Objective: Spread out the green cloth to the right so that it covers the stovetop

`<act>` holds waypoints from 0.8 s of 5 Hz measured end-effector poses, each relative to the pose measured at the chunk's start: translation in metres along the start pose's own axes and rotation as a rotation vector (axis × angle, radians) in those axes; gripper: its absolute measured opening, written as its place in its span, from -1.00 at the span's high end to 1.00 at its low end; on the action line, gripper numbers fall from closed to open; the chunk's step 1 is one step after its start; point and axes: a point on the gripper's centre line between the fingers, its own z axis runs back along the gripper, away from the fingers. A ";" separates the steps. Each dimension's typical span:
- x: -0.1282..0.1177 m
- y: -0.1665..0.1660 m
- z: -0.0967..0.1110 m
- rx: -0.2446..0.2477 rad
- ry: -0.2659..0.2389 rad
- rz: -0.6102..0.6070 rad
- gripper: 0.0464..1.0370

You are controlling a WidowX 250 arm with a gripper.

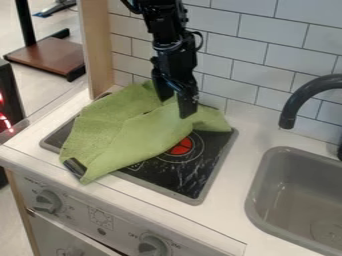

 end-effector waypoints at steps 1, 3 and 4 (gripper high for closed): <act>-0.006 0.021 -0.001 0.015 0.015 0.069 -0.92; -0.025 0.052 -0.007 0.049 0.072 0.209 -0.92; -0.033 0.051 -0.010 0.044 0.103 0.233 -0.92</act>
